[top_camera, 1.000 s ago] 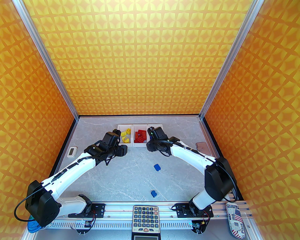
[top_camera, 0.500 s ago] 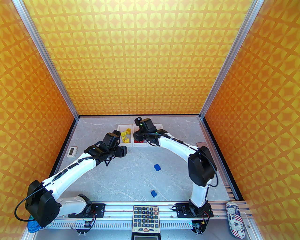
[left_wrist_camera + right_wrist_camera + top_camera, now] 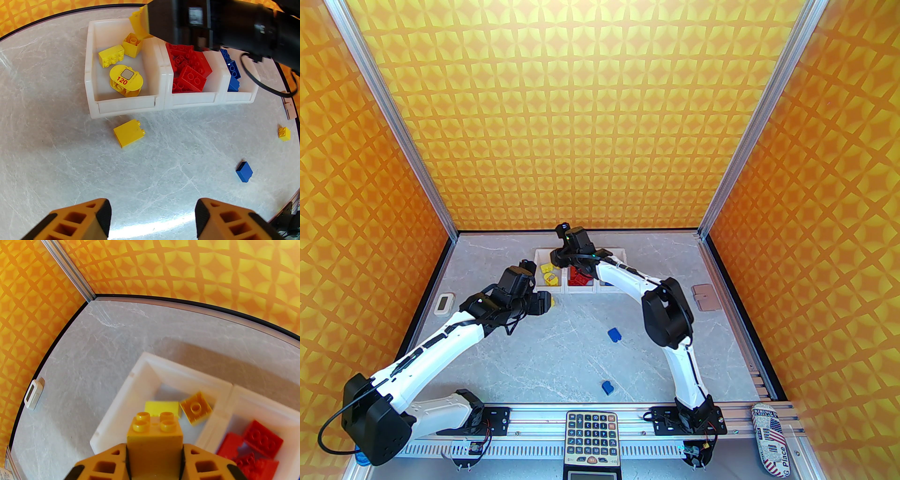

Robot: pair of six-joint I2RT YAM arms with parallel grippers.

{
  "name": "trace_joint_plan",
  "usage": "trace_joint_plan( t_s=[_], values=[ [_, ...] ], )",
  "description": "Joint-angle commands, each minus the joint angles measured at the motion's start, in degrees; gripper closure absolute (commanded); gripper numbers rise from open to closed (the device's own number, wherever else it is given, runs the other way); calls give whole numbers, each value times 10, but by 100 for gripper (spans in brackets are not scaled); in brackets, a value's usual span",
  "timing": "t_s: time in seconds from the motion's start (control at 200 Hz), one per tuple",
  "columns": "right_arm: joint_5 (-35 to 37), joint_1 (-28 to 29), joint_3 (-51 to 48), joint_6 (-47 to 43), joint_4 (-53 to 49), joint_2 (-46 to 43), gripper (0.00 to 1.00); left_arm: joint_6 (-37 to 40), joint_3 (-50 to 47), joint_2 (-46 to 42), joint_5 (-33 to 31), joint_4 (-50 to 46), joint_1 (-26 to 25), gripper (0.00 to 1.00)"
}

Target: Sort the legos into containers by color

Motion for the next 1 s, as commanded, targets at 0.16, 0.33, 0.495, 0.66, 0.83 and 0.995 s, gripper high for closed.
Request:
trace_joint_plan(
  t_s=[0.16,0.33,0.495,0.66,0.83,0.995],
  values=[
    [-5,4,53,0,-31,40,69,-15,-1,-26,-12,-13,1,36],
    [-4,4,60,-1,-46,41,45,-14,-4,-27,-12,-12,2,36],
    [1,4,48,-9,-53,23,42,-19,-7,-24,-12,-9,2,31],
    [9,4,-9,-20,-47,-38,43,-31,-16,-27,-11,-1,2,30],
    [20,4,-109,-40,-43,-141,42,-46,-23,-11,-12,10,2,29],
    [39,4,-192,-43,-92,-241,42,-67,-36,16,-13,32,2,29]
  ],
)
